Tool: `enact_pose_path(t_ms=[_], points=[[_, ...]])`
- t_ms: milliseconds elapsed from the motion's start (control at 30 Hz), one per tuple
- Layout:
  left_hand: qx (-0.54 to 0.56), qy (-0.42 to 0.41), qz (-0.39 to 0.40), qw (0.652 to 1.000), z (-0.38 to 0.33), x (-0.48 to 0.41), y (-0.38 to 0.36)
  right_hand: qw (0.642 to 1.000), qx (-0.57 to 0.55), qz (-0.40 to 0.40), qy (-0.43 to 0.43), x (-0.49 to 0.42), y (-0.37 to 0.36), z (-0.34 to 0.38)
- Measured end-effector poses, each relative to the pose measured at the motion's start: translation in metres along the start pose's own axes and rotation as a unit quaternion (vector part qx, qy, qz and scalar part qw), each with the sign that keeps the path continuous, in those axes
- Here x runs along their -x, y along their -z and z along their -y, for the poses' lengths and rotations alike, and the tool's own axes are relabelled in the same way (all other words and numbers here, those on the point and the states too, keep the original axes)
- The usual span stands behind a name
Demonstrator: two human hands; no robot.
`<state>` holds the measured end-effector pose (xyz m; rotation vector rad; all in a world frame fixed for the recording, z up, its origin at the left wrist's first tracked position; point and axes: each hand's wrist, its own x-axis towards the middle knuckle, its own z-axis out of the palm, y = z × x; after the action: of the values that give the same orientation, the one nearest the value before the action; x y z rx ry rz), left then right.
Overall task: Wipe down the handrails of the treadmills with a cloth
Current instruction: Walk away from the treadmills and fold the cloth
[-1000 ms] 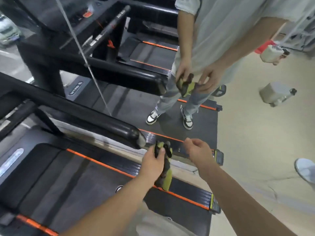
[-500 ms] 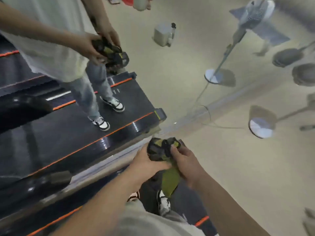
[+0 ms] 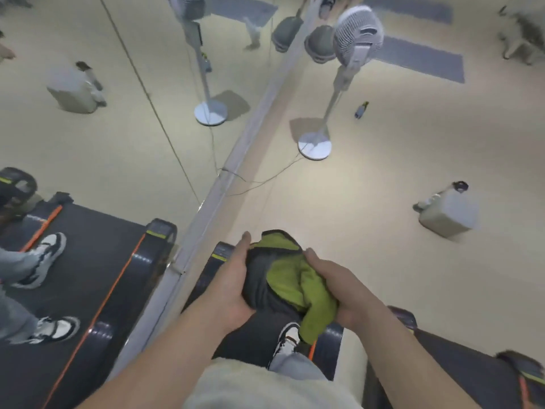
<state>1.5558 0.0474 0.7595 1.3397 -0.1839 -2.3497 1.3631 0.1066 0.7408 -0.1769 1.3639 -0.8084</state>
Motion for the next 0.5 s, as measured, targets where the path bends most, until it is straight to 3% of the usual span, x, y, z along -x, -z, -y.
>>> enact_pose_path(t_ms=[100, 233, 367, 500], points=[[-0.054, 0.010, 0.046, 0.997, 0.008, -0.024, -0.063, 0.989, 0.073, -0.124, 0.025, -0.010, 0.052, 0.009], [-0.205, -0.028, 0.038, 0.978, 0.021, -0.057, -0.121, 0.968, 0.127, -0.189, 0.104, 0.000, 0.086, 0.031], [-0.278, -0.041, 0.001, 0.960, 0.013, -0.093, -0.162, 0.978, 0.060, -0.143, 0.139, -0.003, 0.101, 0.060], [-0.312, -0.043, -0.040, 0.948, -0.007, -0.131, -0.191, 0.980, 0.087, -0.090, 0.158, -0.030, 0.113, 0.076]])
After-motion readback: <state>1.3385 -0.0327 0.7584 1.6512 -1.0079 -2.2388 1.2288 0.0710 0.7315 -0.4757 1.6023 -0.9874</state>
